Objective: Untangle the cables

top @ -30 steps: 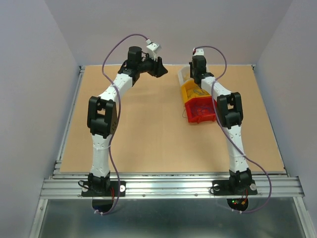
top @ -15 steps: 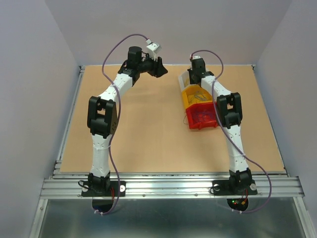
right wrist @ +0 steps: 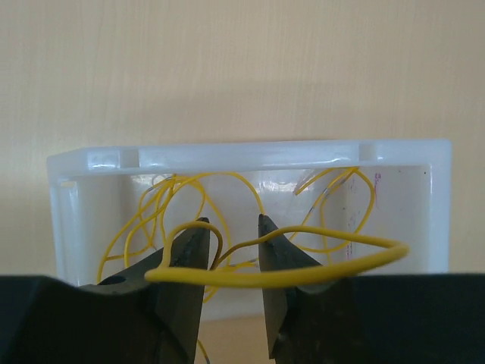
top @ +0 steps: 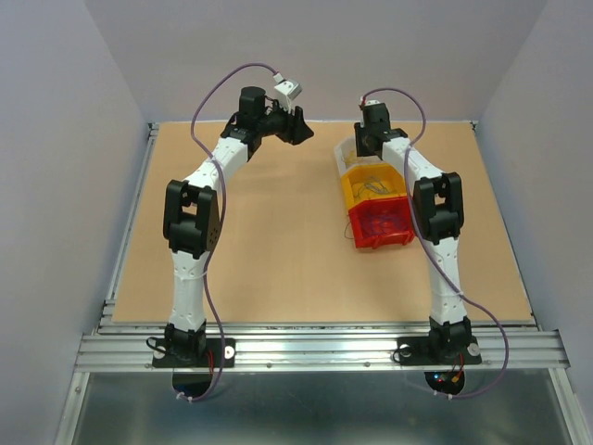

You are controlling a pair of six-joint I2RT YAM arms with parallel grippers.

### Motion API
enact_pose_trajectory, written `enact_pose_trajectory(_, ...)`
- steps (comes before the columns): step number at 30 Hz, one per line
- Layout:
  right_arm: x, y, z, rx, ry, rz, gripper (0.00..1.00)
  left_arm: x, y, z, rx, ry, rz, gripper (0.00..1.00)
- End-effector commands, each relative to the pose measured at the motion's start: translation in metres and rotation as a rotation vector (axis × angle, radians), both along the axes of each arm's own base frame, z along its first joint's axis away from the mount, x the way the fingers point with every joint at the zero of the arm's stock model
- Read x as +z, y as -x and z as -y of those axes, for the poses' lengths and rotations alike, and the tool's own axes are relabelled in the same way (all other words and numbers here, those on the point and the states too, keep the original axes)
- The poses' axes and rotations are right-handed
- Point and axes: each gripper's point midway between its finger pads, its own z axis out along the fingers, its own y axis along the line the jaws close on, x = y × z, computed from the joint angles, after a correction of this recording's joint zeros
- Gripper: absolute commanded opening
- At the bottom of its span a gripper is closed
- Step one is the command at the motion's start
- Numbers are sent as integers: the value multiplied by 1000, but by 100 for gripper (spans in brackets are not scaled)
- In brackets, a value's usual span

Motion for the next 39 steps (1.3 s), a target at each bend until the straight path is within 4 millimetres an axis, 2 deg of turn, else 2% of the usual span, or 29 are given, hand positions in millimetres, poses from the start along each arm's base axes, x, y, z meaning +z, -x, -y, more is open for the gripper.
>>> enact_pose_trajectory(1,35,4,1,-13,-29,47,40,23,4,2,-11,8,67,59)
enact_pose_trajectory(4,43,6,-1,-11,-46,57,46,25,6,1,-14,6,71,59)
enact_pose_trajectory(8,56,9,-2,-17,-69,82,47,26,7,1,-17,7,70,59)
enact_pose_trajectory(9,54,12,-2,-20,-71,77,48,27,8,1,-16,6,73,59)
enact_pose_trajectory(10,65,12,-3,-17,-83,103,49,27,8,0,-16,6,74,59)
enact_pose_trajectory(12,69,16,-2,-20,-90,115,53,28,9,0,-15,5,77,59)
enact_pose_trajectory(13,80,18,-2,-18,-94,136,57,29,9,-1,-15,4,78,59)
enact_pose_trajectory(20,110,28,4,-47,-99,190,61,29,9,0,-18,6,79,59)
enact_pose_trajectory(29,123,35,15,-110,-107,227,61,29,11,-1,-18,-3,87,59)
enact_pose_trajectory(32,141,48,2,-39,-180,279,65,32,13,-7,1,-23,108,60)
enact_pose_trajectory(33,133,57,-12,41,-233,284,67,38,11,-16,48,-36,120,66)
enact_pose_trajectory(34,160,71,-24,119,-293,337,78,41,7,-27,94,-39,122,74)
enact_pose_trajectory(35,173,82,-32,172,-335,371,91,47,7,-37,124,-34,137,84)
enact_pose_trajectory(36,163,93,-35,193,-364,389,100,64,12,-47,148,-15,177,99)
enact_pose_trajectory(37,197,111,-36,225,-394,465,100,72,15,-55,173,8,178,99)
enact_pose_trajectory(38,198,122,-36,242,-410,473,100,80,17,-66,192,20,191,99)
enact_pose_trajectory(39,203,133,-38,265,-426,490,100,105,25,-83,211,41,227,99)
